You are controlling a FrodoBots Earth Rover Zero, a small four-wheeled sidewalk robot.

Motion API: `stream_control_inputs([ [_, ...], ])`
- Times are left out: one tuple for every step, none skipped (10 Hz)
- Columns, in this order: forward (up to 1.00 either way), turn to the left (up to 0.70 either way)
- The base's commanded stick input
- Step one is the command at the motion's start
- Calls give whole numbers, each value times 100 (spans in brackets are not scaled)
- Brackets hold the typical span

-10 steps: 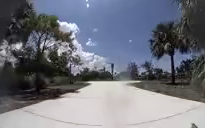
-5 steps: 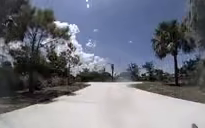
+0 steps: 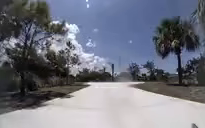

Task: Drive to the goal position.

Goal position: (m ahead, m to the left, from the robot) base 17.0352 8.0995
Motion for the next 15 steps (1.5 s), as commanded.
stream_control_inputs([
  [85, 0],
  [85, 0],
  [85, 0],
  [85, 0],
  [85, 0],
  [85, 0],
  [85, 0],
  [85, 0],
  [85, 0],
  [85, 0],
  [85, 0],
  [85, 0],
  [85, 0],
  [85, 0],
  [85, 0],
])
